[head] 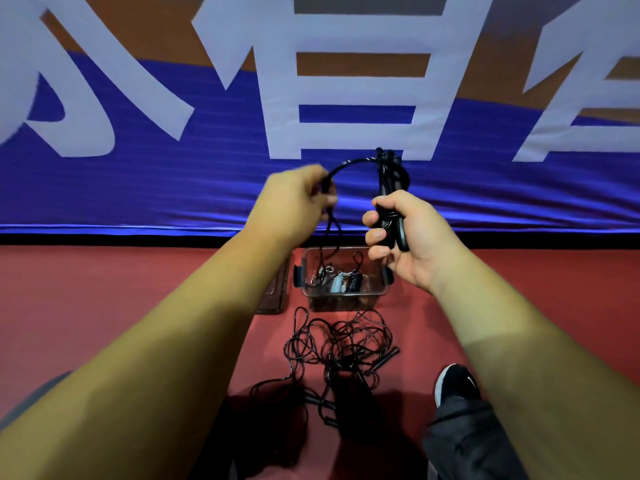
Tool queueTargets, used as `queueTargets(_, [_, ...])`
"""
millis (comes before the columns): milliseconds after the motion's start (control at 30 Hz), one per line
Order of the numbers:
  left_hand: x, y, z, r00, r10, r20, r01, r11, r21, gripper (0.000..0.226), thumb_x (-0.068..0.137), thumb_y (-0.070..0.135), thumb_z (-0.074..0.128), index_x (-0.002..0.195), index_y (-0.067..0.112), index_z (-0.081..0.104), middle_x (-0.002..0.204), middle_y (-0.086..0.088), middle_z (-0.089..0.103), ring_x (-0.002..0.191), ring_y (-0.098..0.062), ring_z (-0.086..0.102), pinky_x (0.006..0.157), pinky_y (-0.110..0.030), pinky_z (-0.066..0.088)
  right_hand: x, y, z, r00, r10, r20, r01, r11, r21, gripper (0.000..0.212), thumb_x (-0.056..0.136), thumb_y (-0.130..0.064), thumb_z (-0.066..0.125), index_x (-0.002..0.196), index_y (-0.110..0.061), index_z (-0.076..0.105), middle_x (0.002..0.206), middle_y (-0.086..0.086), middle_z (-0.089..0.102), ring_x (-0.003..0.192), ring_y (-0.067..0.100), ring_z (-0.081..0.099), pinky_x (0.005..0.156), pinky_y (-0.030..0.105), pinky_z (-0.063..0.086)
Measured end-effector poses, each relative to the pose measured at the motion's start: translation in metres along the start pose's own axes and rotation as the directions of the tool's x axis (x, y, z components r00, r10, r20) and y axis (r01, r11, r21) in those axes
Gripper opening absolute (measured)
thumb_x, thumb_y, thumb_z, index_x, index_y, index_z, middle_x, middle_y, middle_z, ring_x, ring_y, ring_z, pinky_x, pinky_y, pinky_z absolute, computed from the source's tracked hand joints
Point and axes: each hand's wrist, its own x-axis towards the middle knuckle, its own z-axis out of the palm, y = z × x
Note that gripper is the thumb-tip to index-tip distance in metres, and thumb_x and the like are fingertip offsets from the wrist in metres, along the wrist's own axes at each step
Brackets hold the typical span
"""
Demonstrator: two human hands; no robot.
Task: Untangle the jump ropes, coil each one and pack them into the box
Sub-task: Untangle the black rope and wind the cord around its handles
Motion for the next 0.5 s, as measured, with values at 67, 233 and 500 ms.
queueTargets(67, [-0.001,0.014,-0.006,0.982,0.062,-0.177,-0.082,0.991,-0.108,0.003,0.096,0.017,0.069,0.095,0.019,0.067,0.083,0.004,0.074,0.073,-0.005,0.073,0.077,-0.035,0.060,0.002,0.002,0.000,0.999,0.003,-0.033,-0.002,1.000,0.005,0.008,0.098,-0.022,0.060,0.098,-0.021,0.052,0.077,0.000,0.059,0.054,0.012,0.043,0.044,0.023,0.028])
queueTargets(233, [-0.009,0.035,-0.012,0.937,0.275,-0.214,-0.271,0.961,0.048,0.014,0.099,0.029,0.068,0.109,0.019,0.064,0.098,0.010,0.070,0.090,-0.012,0.066,0.083,-0.036,0.054,0.006,0.002,0.000,0.996,0.011,-0.093,-0.011,1.000,-0.002,0.010,0.099,-0.025,0.062,0.097,-0.021,0.053,0.074,-0.001,0.059,0.053,0.012,0.044,0.041,0.023,0.027])
queueTargets(500, [-0.024,0.037,-0.016,0.872,0.470,-0.134,-0.386,0.830,0.403,0.011,0.098,0.031,0.062,0.107,0.025,0.059,0.089,0.016,0.049,0.079,-0.018,0.052,0.062,-0.038,0.044,0.009,-0.004,-0.006,0.985,0.000,-0.174,0.005,1.000,0.028,0.010,0.100,-0.025,0.061,0.095,-0.021,0.053,0.071,-0.001,0.057,0.052,0.012,0.044,0.045,0.022,0.025])
